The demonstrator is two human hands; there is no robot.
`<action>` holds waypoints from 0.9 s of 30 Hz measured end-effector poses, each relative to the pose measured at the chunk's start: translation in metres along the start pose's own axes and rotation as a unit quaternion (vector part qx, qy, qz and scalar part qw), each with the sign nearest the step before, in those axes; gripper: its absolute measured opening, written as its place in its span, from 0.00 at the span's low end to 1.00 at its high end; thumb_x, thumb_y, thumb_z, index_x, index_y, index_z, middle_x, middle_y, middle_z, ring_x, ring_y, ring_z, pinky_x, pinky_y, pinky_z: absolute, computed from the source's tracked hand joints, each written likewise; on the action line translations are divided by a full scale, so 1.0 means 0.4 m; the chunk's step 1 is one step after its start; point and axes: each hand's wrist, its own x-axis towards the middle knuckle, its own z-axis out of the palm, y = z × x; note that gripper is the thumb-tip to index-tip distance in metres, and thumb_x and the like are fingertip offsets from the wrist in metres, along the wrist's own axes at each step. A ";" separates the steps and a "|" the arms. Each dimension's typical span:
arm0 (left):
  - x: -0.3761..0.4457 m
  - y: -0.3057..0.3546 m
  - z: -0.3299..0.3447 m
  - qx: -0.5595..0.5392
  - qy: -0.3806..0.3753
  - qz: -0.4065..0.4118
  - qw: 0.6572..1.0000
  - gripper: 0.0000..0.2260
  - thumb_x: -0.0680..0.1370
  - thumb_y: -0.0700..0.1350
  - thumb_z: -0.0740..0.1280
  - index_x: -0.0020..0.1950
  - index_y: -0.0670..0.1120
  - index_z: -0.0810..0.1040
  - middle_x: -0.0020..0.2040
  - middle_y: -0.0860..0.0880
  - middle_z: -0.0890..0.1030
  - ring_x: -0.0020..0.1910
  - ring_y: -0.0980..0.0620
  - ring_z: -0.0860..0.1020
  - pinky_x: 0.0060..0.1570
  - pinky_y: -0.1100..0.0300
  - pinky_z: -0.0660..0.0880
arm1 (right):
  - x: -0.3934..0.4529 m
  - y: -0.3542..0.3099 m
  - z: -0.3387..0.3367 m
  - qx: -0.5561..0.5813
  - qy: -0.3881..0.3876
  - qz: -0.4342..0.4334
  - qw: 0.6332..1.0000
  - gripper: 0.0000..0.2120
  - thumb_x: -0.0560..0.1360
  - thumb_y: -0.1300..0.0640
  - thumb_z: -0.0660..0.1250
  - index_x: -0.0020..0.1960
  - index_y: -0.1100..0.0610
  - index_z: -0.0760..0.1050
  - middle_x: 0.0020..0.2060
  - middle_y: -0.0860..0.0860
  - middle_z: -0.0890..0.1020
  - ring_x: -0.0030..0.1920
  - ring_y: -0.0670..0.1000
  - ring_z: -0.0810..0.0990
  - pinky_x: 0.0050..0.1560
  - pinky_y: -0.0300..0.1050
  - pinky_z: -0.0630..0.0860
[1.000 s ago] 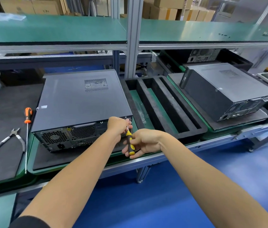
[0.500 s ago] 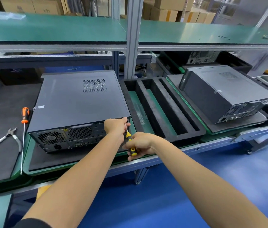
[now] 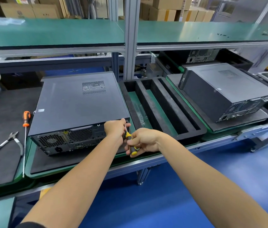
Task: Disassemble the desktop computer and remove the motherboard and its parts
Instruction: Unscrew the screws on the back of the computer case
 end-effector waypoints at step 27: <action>-0.003 -0.003 0.004 -0.020 0.027 0.027 0.999 0.08 0.77 0.39 0.68 0.41 0.35 0.80 0.32 0.46 0.83 0.16 0.60 0.70 0.19 0.68 0.65 | 0.026 0.009 0.006 -0.086 0.072 -0.044 0.993 0.06 0.72 0.66 0.72 0.43 0.60 0.76 0.35 0.53 0.81 0.35 0.50 0.80 0.40 0.49 0.82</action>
